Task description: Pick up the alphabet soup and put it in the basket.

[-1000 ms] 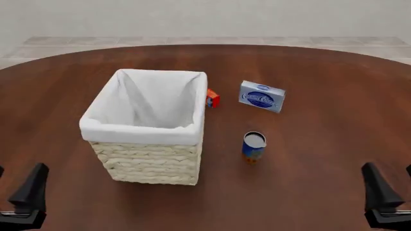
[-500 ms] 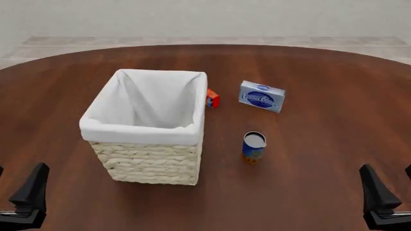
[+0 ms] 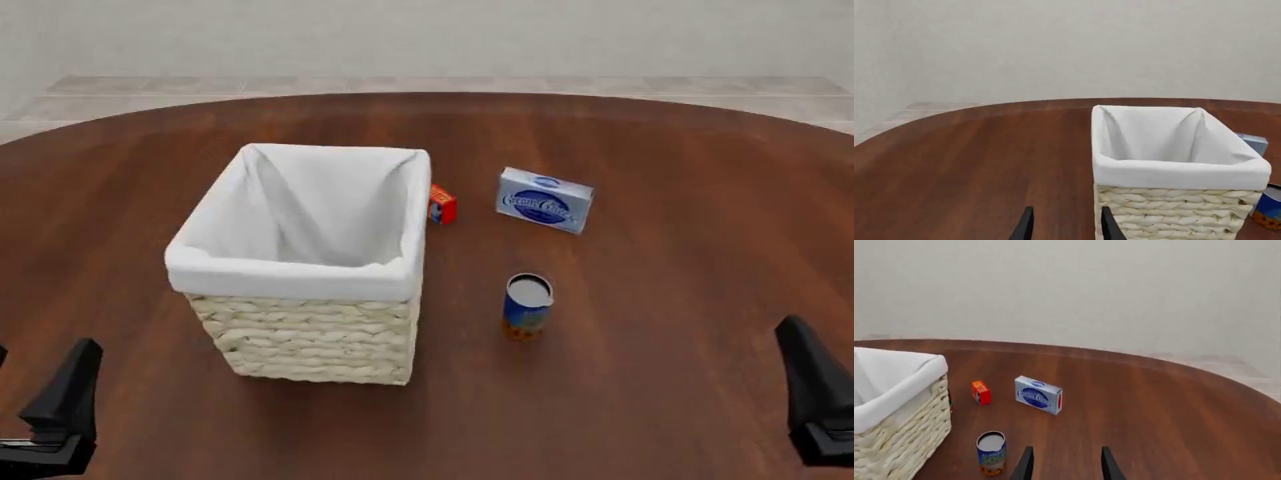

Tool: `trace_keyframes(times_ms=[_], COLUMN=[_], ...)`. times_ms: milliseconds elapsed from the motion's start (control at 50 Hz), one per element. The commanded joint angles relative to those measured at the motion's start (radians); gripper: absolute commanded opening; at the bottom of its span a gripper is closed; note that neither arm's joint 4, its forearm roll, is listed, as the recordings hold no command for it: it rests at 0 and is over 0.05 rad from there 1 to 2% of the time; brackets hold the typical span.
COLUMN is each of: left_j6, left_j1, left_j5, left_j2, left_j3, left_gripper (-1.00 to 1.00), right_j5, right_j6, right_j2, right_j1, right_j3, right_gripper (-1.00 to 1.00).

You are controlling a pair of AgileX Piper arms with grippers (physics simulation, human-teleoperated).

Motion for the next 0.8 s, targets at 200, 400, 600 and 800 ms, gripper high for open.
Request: trace_keyframes(times_ms=[200, 400, 600, 800], left_j6=[0.0, 0.0, 0.0, 0.0], left_j1=[0.0, 0.0, 0.0, 0.0], left_j5=[0.0, 0.0, 0.0, 0.0], left_j2=[0.0, 0.0, 0.0, 0.0], left_j3=[0.0, 0.0, 0.0, 0.0], left_gripper=[1.0, 1.0, 1.0, 1.0], right_j5=[-0.007, -0.041, -0.111, -0.153], right_j6=[-0.004, -0.002, -0.028, 0.046], right_j2=[0.062, 0.186, 0.366, 0.509], right_j1=[0.029, 0.05, 0.081, 0.114], right_j3=[-0.051, -0.099, -0.134, -0.147], right_gripper=[1.0, 1.0, 1.0, 1.0])
